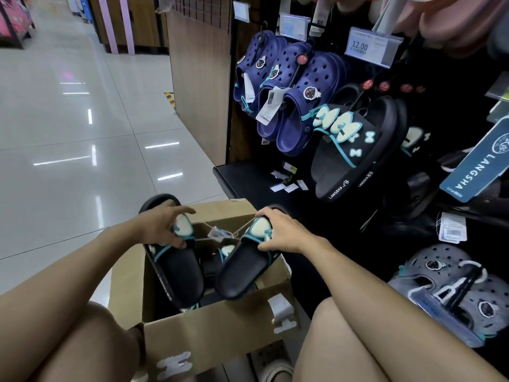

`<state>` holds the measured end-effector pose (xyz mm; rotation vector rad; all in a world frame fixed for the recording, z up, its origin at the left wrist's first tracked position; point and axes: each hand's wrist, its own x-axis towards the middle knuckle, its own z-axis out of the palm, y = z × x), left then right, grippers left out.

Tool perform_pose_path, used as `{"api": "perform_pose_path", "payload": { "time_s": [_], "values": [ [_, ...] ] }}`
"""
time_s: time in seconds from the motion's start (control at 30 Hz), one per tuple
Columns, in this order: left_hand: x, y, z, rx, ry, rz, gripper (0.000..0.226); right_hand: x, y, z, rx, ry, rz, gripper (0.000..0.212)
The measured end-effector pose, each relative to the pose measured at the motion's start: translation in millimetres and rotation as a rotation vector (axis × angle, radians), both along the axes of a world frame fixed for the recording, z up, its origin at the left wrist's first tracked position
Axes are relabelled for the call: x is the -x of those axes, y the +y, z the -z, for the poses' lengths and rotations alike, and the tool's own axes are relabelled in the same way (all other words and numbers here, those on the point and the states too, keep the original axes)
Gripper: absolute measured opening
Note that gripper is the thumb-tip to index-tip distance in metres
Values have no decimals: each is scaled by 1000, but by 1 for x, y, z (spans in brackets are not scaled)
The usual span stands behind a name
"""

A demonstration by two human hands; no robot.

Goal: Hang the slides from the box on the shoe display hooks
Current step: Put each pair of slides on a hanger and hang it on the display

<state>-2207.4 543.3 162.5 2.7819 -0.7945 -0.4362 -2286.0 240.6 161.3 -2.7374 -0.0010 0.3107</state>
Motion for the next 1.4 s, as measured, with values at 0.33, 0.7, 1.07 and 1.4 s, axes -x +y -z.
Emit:
{"api": "perform_pose_path", "payload": {
  "time_s": [0.33,0.7,1.07,1.4],
  "values": [
    [3,-32,2,97,64,130,85,-4,1,-2,66,-64,-212,79],
    [13,-60,-2,152,-3,157,38,0,8,-5,91,-198,-285,77],
    [19,-76,-1,277,123,75,59,-1,19,-10,102,-317,-353,72],
    [16,-85,0,405,92,-78,39,-2,18,-11,83,-368,-361,80]
  ]
}}
